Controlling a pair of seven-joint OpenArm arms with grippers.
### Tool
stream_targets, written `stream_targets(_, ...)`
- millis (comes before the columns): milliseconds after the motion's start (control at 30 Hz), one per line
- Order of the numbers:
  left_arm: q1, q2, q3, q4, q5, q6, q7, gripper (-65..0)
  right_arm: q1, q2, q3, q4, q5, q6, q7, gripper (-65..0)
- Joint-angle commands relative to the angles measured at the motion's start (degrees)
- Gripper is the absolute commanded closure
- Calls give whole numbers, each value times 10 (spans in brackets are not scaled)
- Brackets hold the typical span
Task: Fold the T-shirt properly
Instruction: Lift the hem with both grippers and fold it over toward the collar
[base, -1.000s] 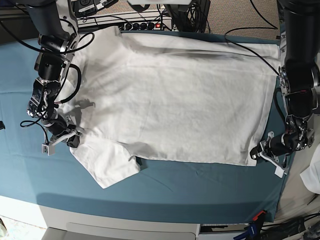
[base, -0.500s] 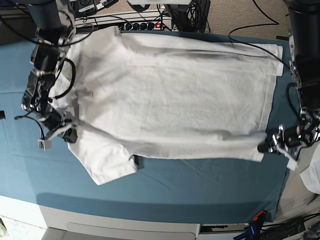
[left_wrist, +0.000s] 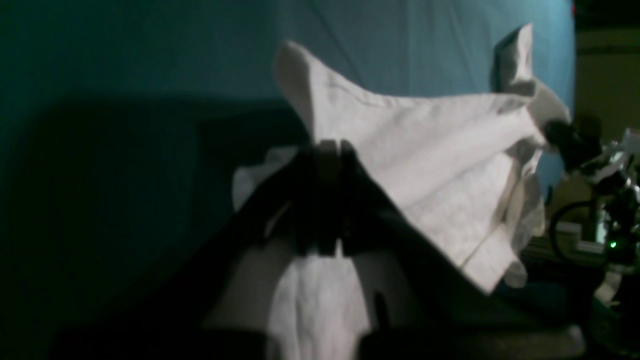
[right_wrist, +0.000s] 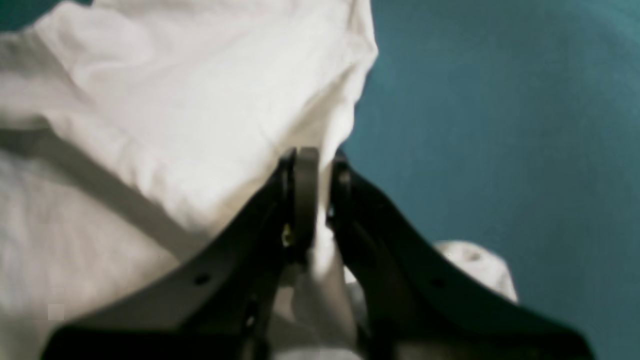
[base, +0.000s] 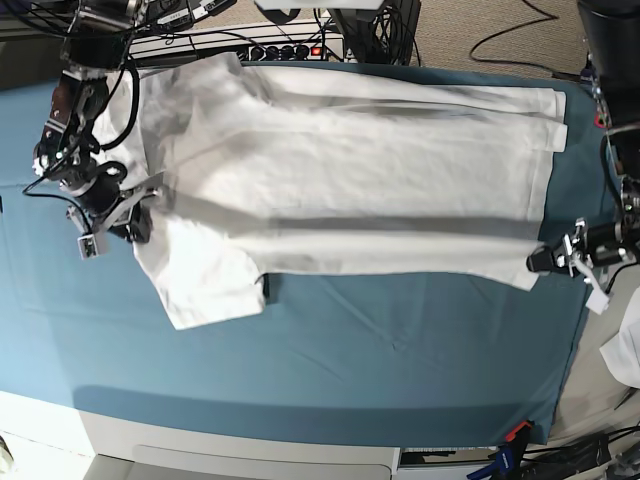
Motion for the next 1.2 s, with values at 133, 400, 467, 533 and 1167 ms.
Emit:
stream_targets(133,21,-28,-2,22,-95,-5,49,0,-32,11,13,43,10,1,5,0)
stream_targets(400,60,-55,-2,23,-119,-5,104,0,-80,11,93,47,64,1,-23,0)
stream_targets(467,67,-62,-2,24,-119,-5,104,0,-89,11,117,47,89,1,-30,0)
stream_targets(533,75,-67,-2,24,-119,-5,104,0,-97,11,138,47,110,1,-40,0)
stream_targets(1167,154,-71,-2,95,-119,-5,104,0,-135,11,164,47,145,1,-71,0)
